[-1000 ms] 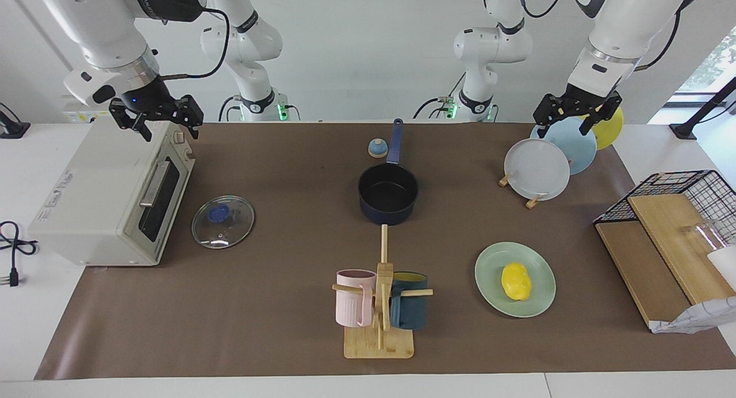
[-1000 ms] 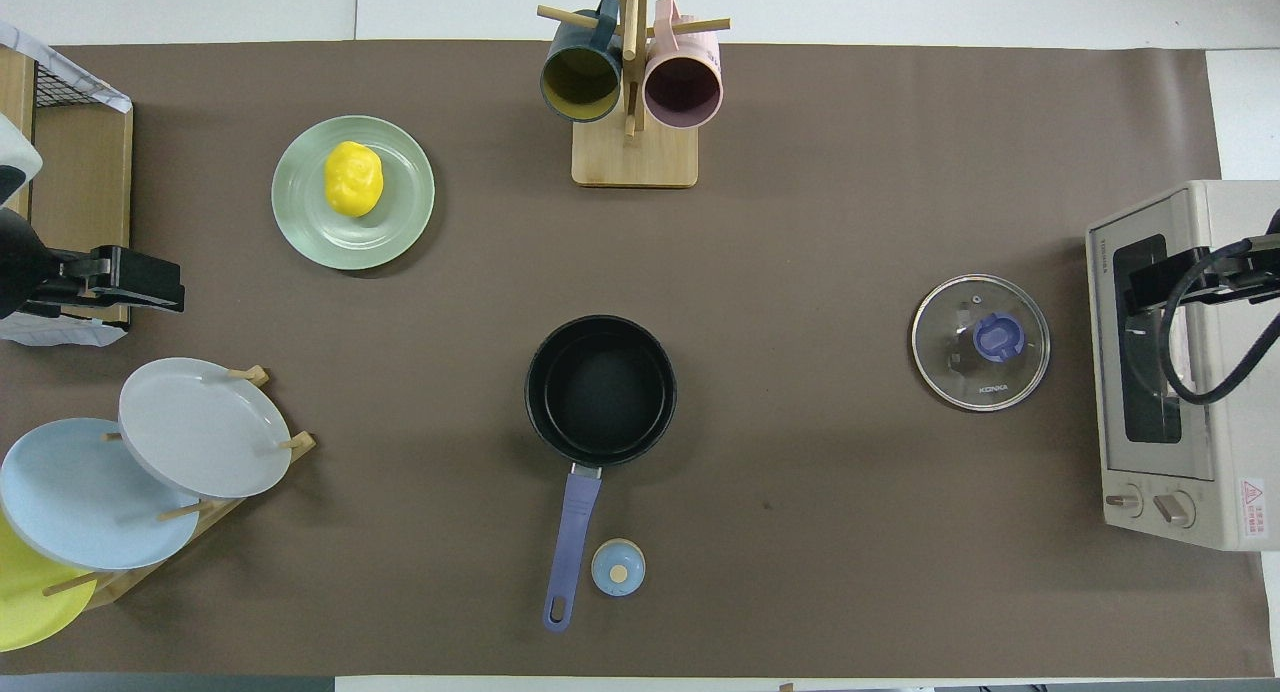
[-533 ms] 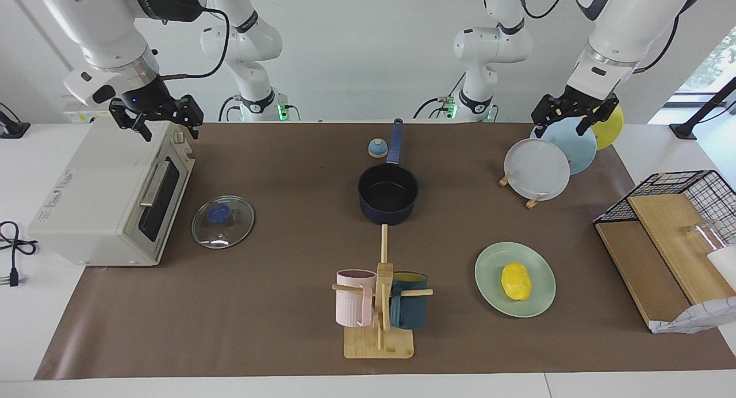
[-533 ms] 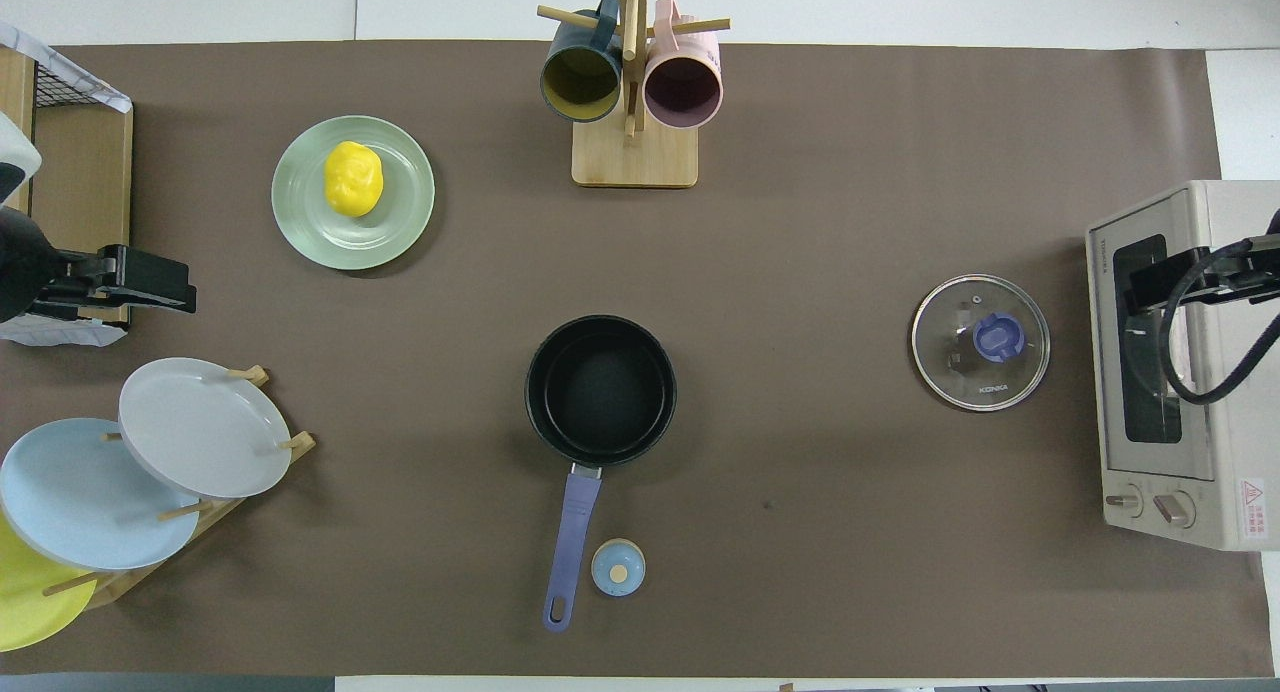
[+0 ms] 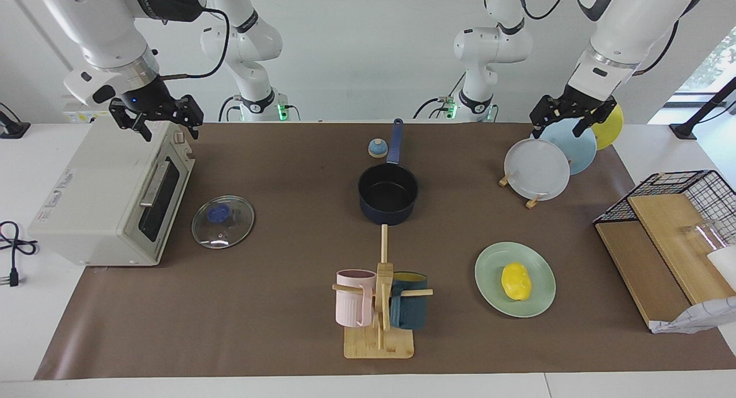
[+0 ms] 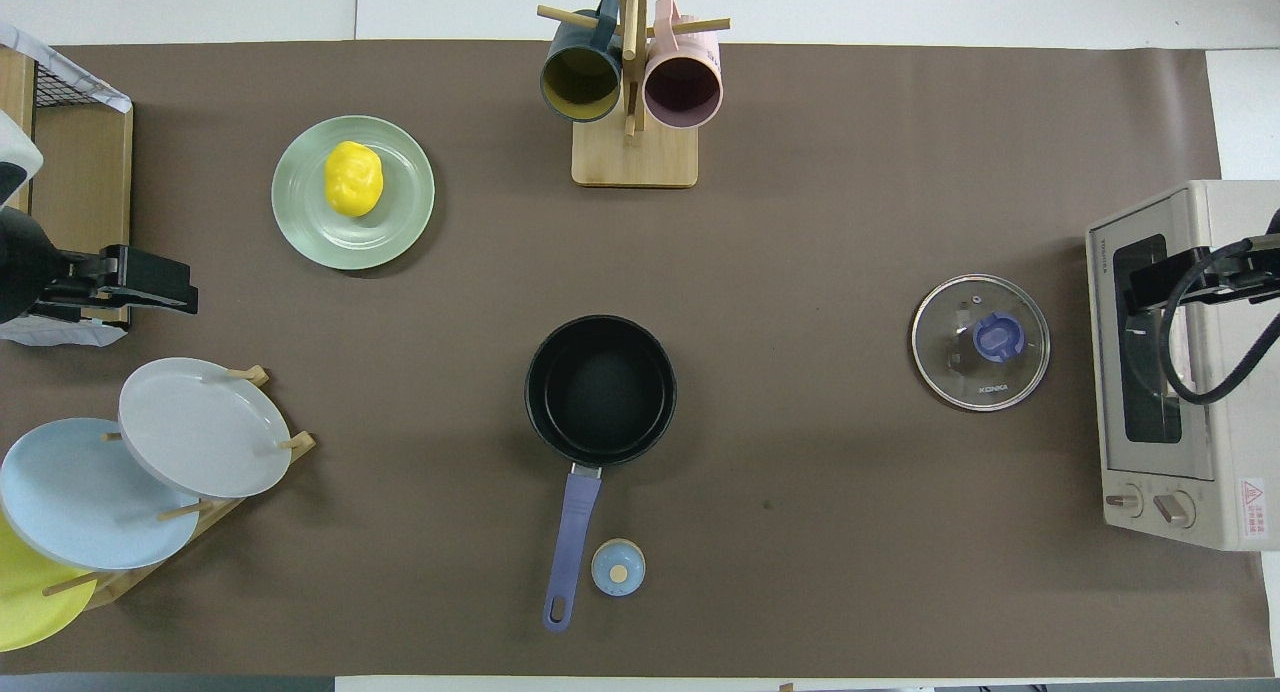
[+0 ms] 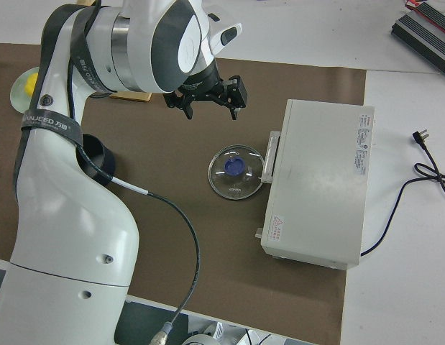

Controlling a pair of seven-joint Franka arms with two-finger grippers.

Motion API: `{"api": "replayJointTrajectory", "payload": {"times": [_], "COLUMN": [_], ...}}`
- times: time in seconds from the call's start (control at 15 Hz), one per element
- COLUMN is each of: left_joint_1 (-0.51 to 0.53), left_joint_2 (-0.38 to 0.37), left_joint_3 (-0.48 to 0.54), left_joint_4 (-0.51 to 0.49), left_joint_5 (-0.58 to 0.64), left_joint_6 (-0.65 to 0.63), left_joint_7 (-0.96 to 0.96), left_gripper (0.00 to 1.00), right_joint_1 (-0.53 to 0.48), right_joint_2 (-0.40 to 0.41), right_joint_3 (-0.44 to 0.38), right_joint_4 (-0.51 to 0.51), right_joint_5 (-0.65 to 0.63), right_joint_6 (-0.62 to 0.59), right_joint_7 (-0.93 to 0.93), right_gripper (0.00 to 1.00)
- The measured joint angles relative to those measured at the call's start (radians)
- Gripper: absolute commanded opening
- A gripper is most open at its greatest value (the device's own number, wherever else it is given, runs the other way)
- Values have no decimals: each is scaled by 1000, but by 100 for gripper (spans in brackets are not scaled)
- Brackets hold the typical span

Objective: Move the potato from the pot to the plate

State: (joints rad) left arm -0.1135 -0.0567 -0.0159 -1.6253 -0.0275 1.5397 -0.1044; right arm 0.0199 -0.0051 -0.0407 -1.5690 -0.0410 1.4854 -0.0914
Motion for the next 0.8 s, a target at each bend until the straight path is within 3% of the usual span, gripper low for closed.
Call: {"api": "replayJointTrajectory", "payload": {"times": [0.8], "left_joint_1": [-1], "left_joint_2": [-2], "left_joint_3": [-2], "left_joint_4": [-18], "left_joint_5": [4], "left_joint_6": [-5], "left_joint_7": [7], "left_gripper": [100], "right_joint_1": [0], "right_joint_2": [0], "right_joint_3": [0], "right_joint_4": [0], "right_joint_5": [0], "right_joint_6": [0], "right_joint_7": [0], "right_gripper": [100]}}
